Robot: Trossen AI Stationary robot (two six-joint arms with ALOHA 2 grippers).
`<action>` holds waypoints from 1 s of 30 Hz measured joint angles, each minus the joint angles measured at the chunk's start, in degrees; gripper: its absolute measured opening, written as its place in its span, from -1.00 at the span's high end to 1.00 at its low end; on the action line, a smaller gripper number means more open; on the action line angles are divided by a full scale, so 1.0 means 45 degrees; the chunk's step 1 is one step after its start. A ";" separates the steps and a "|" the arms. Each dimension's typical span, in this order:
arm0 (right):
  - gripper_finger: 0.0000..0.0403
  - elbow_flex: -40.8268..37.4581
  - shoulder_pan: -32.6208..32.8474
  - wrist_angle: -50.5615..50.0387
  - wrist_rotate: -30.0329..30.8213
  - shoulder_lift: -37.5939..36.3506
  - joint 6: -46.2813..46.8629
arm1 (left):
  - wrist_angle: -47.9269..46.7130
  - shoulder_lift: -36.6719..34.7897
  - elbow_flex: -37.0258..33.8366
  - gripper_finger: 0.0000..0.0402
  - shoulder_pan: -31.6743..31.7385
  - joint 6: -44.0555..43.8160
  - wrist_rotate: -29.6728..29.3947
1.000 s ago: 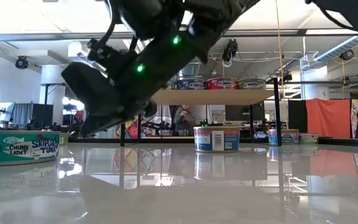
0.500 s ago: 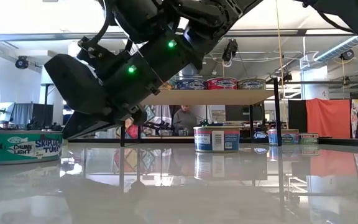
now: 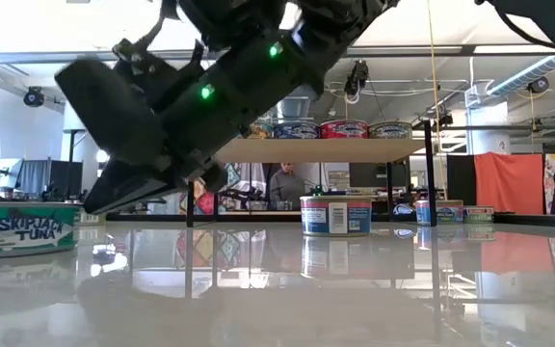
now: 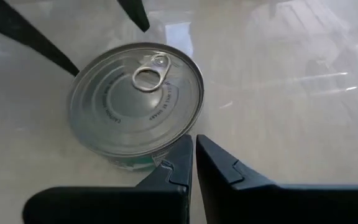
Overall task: Stack canned seafood by type on shelf
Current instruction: Stack the yellow-blue tuna can on top of the other yellow-blue tuna can on the shelf
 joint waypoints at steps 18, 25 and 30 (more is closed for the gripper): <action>0.94 -0.0010 -0.0145 -0.0849 0.0207 -0.0390 0.0428 | 0.2023 -0.0198 -0.0784 -0.59 -0.0337 -0.0521 -0.0046; 0.94 -0.0058 -0.0150 -0.0783 0.0485 -0.0302 0.0398 | 0.4502 -0.0172 -0.2073 -0.67 0.0078 0.0024 -0.1035; 0.94 0.0044 -0.0208 -0.0581 0.0744 0.0159 0.0807 | 0.5507 0.0148 -0.2206 -0.70 0.0660 0.1352 -0.1340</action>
